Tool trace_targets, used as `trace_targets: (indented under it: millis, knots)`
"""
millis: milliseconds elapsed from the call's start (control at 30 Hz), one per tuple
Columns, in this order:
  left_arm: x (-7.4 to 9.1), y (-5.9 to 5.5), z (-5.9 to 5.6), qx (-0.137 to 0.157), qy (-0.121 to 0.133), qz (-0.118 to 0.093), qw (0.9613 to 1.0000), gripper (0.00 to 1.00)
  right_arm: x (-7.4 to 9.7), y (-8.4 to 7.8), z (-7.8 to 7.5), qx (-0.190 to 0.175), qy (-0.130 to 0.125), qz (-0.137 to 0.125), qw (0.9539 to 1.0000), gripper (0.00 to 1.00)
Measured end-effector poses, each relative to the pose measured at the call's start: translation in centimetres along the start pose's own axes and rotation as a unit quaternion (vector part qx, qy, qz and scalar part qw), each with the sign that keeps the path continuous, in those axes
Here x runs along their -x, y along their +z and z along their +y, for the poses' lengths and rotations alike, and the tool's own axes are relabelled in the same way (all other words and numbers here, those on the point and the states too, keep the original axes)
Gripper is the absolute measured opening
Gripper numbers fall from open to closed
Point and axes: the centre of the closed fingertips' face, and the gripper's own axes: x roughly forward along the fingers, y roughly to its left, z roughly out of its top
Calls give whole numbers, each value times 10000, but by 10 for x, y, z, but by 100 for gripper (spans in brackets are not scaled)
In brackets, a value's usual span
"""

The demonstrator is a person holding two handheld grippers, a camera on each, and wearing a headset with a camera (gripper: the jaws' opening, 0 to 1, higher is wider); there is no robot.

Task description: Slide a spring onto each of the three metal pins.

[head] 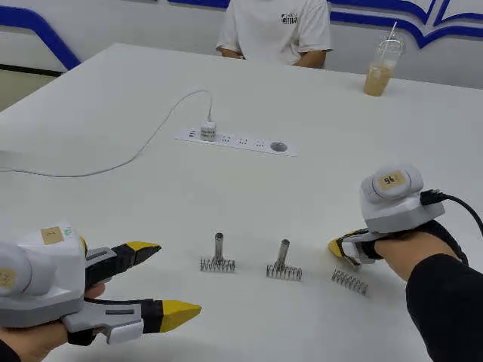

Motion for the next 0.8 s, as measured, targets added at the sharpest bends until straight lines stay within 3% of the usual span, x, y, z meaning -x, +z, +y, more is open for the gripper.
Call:
trace_targets:
  millis: [400, 800]
  knots:
    - [3, 9, -2, -93, 6, -66, 9999, 75, 34, 7, 6, -22, -53, -463, 9989, 9]
    - [3, 14, -5, -150, -5, -108, 9998, 75, 45, 5, 8, 23, -68, -752, 9971, 9]
